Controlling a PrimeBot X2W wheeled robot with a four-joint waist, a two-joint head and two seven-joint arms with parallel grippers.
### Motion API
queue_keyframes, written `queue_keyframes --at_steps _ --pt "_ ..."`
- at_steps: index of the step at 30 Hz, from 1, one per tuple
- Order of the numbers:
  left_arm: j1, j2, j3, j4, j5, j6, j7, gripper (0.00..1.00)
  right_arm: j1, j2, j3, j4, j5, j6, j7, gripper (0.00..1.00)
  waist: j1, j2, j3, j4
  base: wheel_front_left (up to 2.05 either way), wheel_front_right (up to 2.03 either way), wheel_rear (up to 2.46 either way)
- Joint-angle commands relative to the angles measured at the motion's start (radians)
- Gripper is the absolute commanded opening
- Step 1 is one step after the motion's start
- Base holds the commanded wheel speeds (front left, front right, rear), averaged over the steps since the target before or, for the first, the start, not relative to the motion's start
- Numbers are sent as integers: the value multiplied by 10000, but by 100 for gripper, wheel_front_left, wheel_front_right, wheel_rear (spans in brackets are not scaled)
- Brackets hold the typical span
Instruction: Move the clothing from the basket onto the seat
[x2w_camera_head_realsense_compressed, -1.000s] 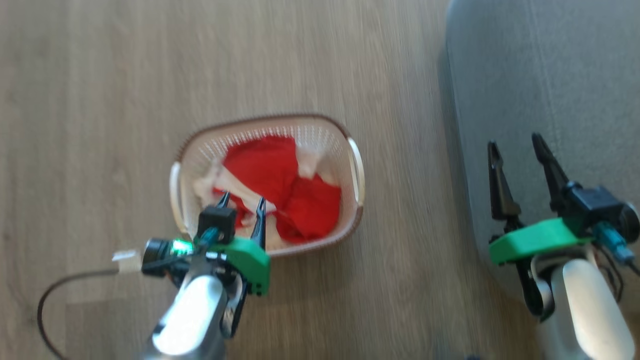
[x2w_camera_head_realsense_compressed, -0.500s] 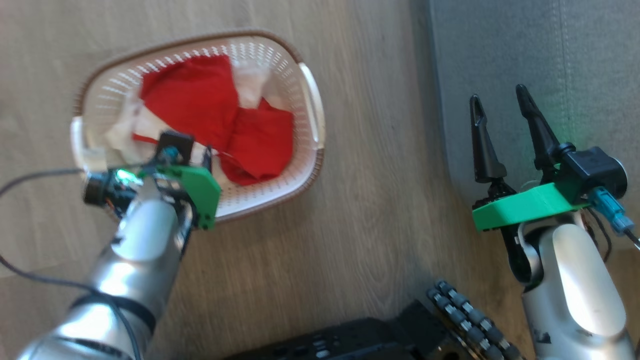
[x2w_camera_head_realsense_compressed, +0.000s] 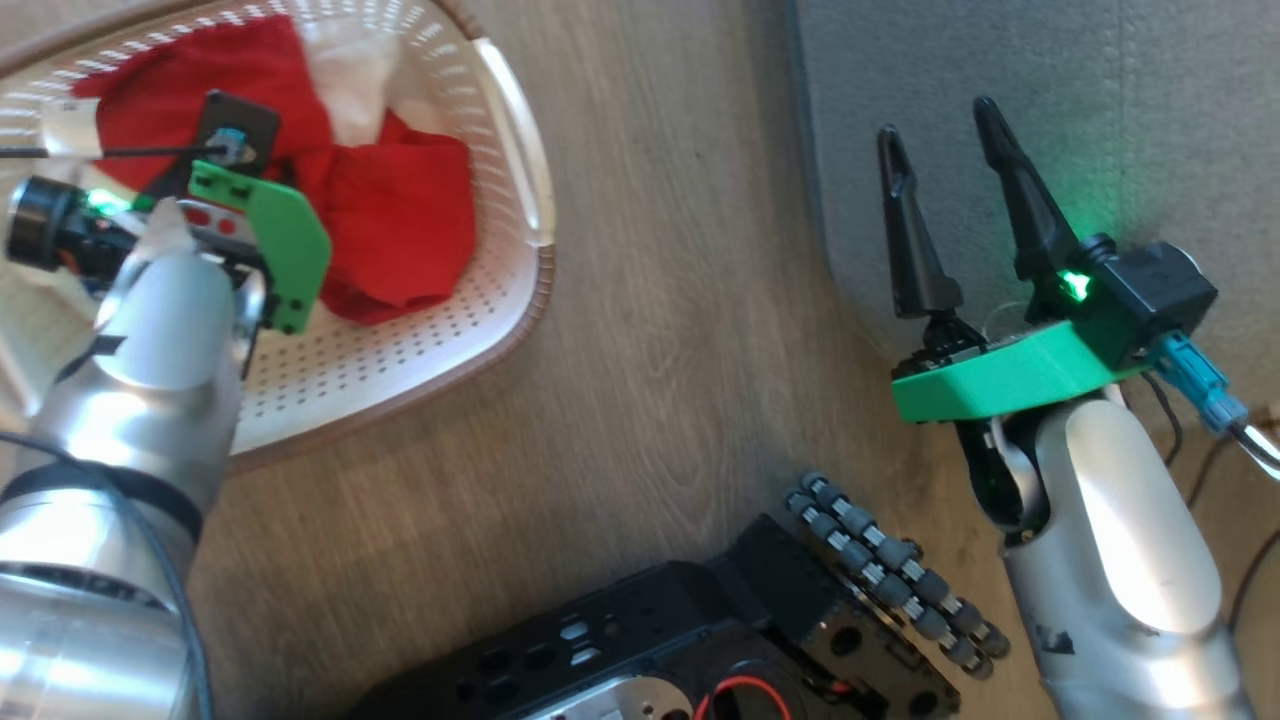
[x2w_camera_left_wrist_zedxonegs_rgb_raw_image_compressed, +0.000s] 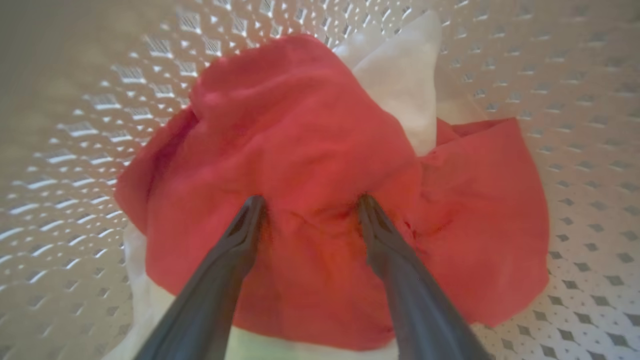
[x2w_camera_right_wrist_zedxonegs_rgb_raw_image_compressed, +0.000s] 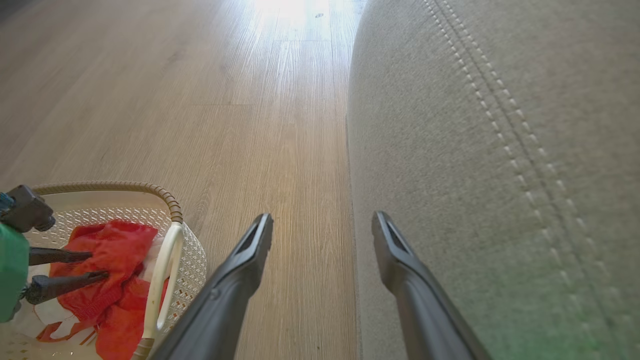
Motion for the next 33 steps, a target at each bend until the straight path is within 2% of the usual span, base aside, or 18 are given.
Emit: queue_keyframes --at_steps 1,7,10,11,12,21,33 --pt "108 347 64 1 72 99 42 100 289 18 234 -114 154 0 -15 100 -1 -1 264 -293 0 0 0" --pt "-163 945 -135 47 238 347 635 100 208 19 630 -231 544 0 -15 100 -1 -1 635 -750 0 0 0" --pt "-172 1040 -203 56 255 474 947 100 277 19 683 -225 617 0 -15 100 -1 -1 657 -810 0 0 0" --pt "-169 1044 -204 58 234 502 1042 34 297 19 690 -225 631 0 -15 100 -1 -1 662 -818 0 0 0" --pt "-171 1045 -201 60 206 511 1120 0 313 19 694 -228 643 0 -15 100 -1 -1 670 -822 0 0 0" --pt "-113 981 -196 65 -62 486 1113 0 84 20 784 -226 656 0 -15 100 -1 -1 487 -667 0 0 0" --pt "936 263 -28 66 -641 404 219 0 271 20 429 37 233 0 -15 100 -1 -1 -1323 98 0 0 0"
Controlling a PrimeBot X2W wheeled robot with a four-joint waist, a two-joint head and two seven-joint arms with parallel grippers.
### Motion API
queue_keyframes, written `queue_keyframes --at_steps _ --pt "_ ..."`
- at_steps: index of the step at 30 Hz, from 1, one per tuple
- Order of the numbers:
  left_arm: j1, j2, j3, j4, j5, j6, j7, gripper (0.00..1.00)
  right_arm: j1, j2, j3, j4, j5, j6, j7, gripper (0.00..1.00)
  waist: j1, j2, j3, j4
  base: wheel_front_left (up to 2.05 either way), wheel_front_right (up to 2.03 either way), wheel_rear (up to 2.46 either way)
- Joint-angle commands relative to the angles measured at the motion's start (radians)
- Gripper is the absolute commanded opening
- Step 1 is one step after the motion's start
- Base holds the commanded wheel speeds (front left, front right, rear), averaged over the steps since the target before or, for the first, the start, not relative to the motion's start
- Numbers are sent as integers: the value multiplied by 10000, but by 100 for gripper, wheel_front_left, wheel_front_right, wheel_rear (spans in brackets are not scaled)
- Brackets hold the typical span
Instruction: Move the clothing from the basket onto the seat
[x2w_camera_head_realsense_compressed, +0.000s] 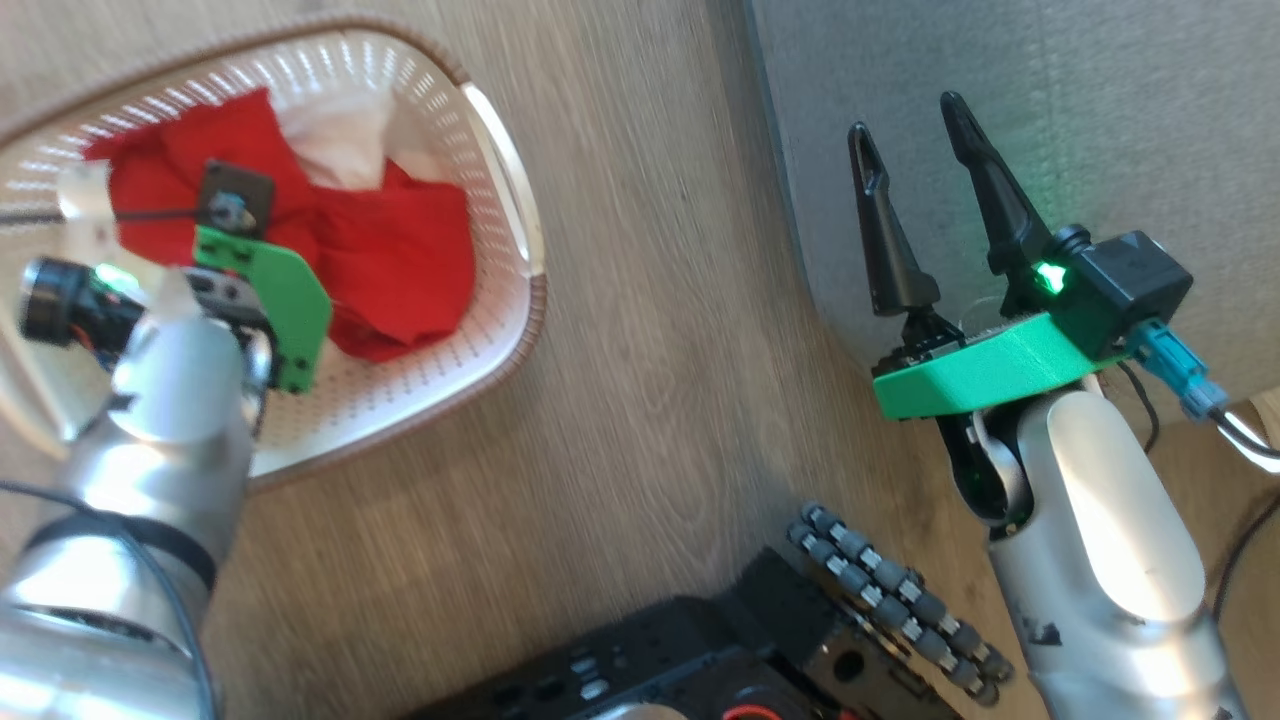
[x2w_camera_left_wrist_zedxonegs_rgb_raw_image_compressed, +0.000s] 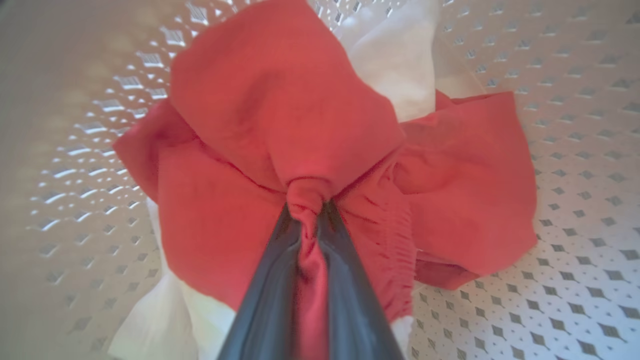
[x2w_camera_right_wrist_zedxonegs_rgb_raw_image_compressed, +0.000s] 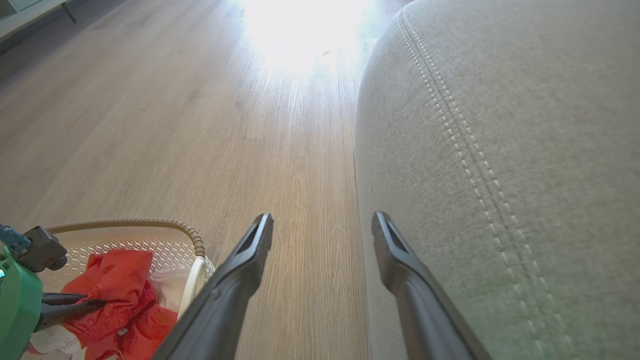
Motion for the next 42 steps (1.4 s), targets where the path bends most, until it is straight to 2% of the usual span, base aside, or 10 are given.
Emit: queue_keyframes --at_steps 1,10,14,21,26,37,42 --pt "329 62 190 -93 -102 -38 -171 0 612 -70 57 -181 -69 -2 6 100 0 -1 -743 363 0 0 0" --pt "1536 -702 391 -129 -669 -398 -1452 0 1359 -70 -494 277 -398 -2 6 100 0 -1 -3345 1280 0 0 0" --pt "1973 -875 358 -537 -695 -386 -1691 0 1733 -70 -671 348 -539 -2 6 100 0 -1 -4325 1739 0 0 0" --pt "3156 -904 584 -3130 -511 -225 -1714 0 2357 -70 -939 363 -512 -2 6 100 0 -1 -5650 2403 0 0 0" --pt "4151 -948 1038 -4884 -415 -283 -1715 0 2834 -70 -1052 327 -477 -2 6 100 0 -1 -6440 2744 0 0 0" --pt "6137 -1186 2312 -8604 74 -338 -1716 0 3657 -70 -1205 116 -580 -2 6 100 0 -1 -7750 3072 0 0 0" --pt "6571 -1305 2689 -9982 89 -588 -1717 0 3908 -70 -1331 66 -618 -2 6 100 0 -1 -8065 3170 0 0 0"
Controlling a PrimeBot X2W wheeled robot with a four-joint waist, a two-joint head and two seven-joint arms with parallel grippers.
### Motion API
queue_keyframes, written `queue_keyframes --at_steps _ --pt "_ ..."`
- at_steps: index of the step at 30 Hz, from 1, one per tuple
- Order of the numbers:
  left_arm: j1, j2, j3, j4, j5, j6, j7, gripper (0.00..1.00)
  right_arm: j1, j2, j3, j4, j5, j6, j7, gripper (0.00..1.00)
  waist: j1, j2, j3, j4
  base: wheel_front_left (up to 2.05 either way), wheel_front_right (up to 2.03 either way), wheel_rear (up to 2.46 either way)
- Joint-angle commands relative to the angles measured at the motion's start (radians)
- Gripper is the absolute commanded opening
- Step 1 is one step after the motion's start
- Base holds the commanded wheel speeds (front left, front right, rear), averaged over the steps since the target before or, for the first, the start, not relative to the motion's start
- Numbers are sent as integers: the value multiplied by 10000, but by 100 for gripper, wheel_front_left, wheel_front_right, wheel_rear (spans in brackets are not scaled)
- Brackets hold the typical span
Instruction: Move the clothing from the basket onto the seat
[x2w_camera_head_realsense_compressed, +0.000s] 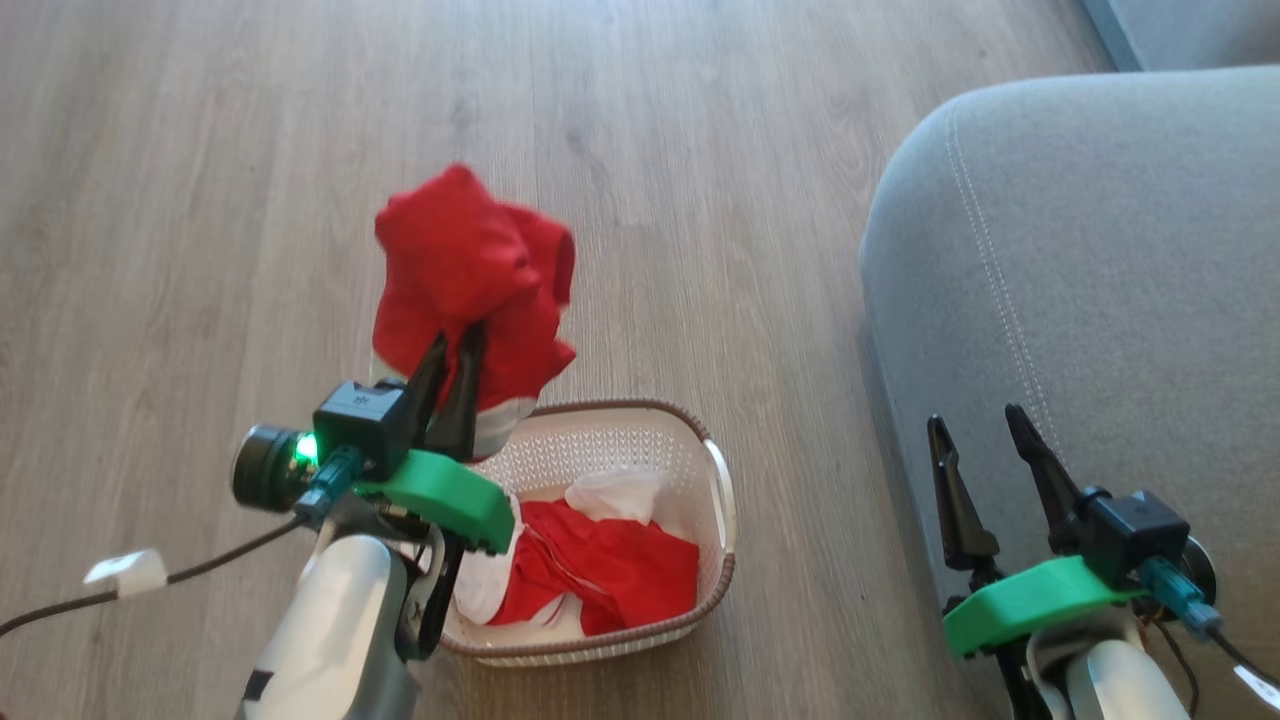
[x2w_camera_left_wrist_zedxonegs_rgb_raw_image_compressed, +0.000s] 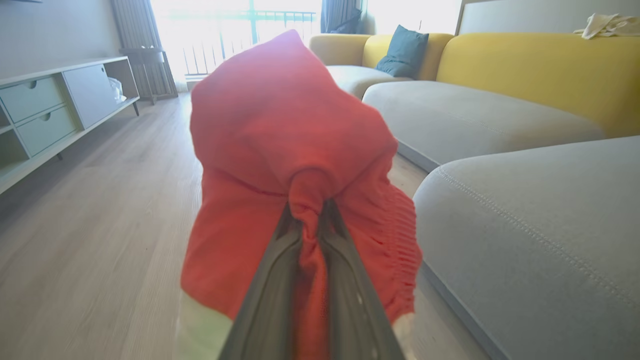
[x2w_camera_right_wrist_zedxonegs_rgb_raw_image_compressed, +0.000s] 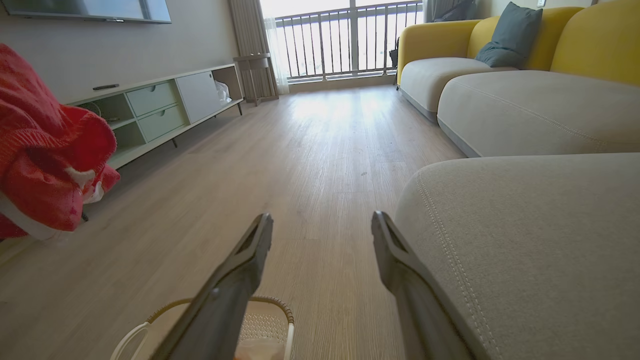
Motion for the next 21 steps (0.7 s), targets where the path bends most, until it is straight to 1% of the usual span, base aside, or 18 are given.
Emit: queue_keyframes --at_steps 1,4,7,10,13,18,21 --pt "-324 -17 399 -747 100 -104 -137 0 -81 -66 177 -357 -44 -2 -21 100 2 0 -184 102 0 0 0" --pt "-230 -49 534 -1732 103 -278 -137 0 11 -66 225 -430 -7 -2 -21 100 2 0 -308 158 0 0 0" --pt "-273 -57 520 -2674 -252 -309 -137 0 84 -66 288 -492 -8 -2 -21 100 2 0 -377 218 0 0 0" --pt "-401 -59 471 -3501 -642 -254 -137 0 158 -66 305 -518 -18 -2 -21 100 2 0 -462 302 0 0 0" --pt "-553 -60 489 -4173 -886 -106 -137 0 233 -66 330 -536 -41 -2 -21 100 2 0 -544 346 0 0 0" --pt "-642 -61 135 -4770 -893 -48 -137 0 306 -66 439 -792 65 -2 -21 100 2 0 -598 343 0 0 0" --pt "-629 -61 -196 -4824 -877 -137 -137 0 345 -66 542 -946 80 -2 -21 100 2 0 -581 332 0 0 0"
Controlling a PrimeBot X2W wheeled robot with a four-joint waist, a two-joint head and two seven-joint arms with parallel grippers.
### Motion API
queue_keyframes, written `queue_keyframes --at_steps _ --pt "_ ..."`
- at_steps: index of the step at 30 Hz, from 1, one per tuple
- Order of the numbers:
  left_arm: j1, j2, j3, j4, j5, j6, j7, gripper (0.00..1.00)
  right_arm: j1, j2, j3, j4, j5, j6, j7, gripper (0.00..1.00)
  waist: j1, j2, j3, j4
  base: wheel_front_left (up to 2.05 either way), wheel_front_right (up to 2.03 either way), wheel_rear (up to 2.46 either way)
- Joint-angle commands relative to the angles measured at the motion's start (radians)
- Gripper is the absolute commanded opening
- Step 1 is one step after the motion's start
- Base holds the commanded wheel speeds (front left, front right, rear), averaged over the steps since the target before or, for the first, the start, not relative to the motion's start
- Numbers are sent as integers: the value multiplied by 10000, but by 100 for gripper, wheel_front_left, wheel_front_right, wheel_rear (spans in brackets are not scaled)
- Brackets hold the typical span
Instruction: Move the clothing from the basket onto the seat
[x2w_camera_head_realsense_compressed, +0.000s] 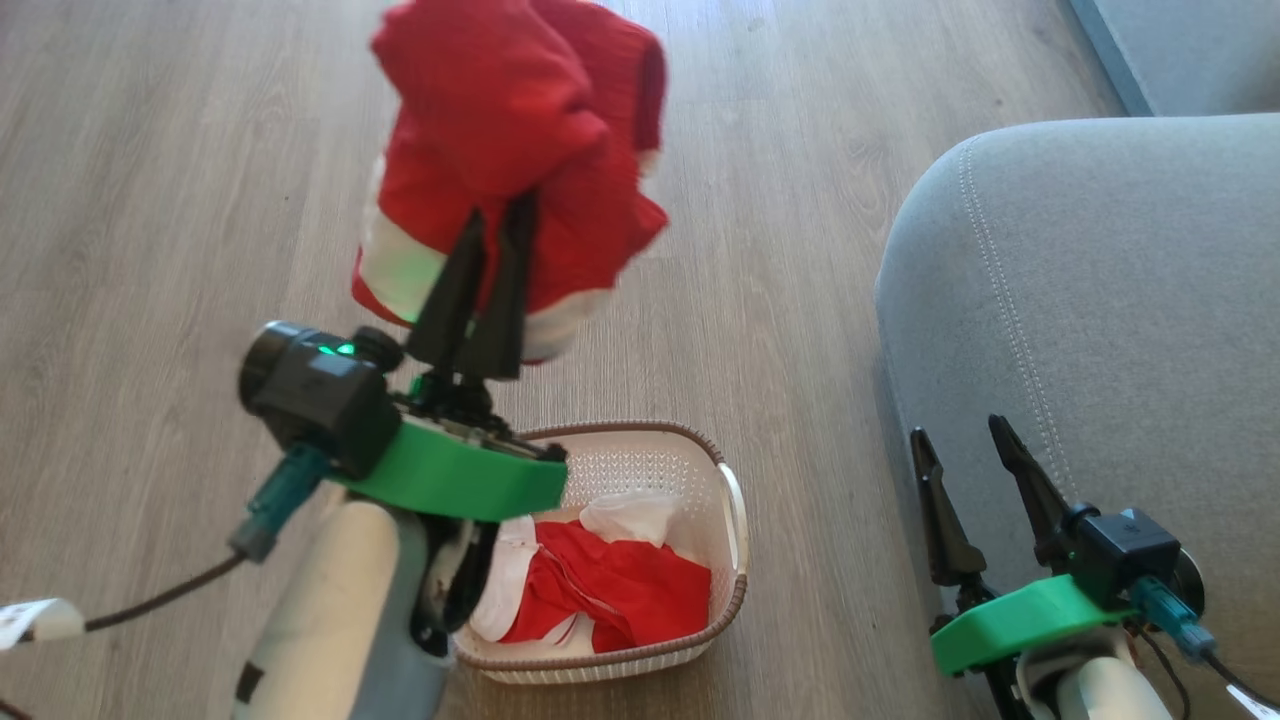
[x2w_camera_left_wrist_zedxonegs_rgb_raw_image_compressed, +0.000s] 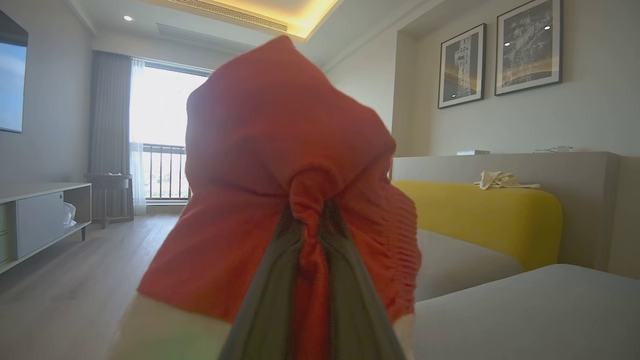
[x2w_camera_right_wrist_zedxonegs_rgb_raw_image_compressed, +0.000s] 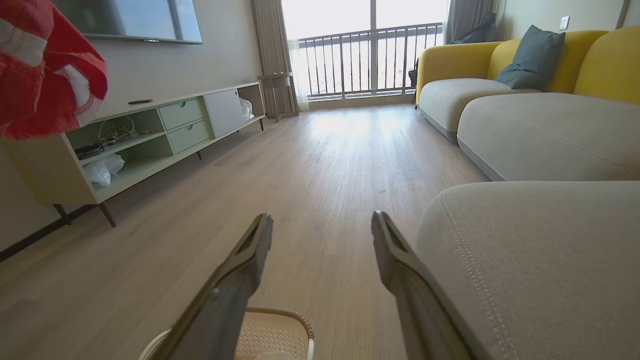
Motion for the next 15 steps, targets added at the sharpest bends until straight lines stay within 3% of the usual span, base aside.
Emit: queue_keyframes --at_steps 1,4,10,15 --pt "-508 35 170 -333 20 -41 -49 0 -163 -68 282 -413 61 -2 -21 100 1 0 8 -1 0 0 0" --pt "-416 35 -184 -98 -22 -229 -49 0 -110 -68 381 -538 21 -2 -21 100 1 0 7 -9 0 0 0" --pt "-23 34 -1077 816 -232 -1115 -49 0 -15 -102 525 -728 -32 -2 -21 100 1 0 -36 -71 0 0 0" --pt "148 34 -1477 1171 -452 -1316 -49 0 53 -178 533 -785 -143 -2 -21 100 1 0 -36 -107 0 0 0"
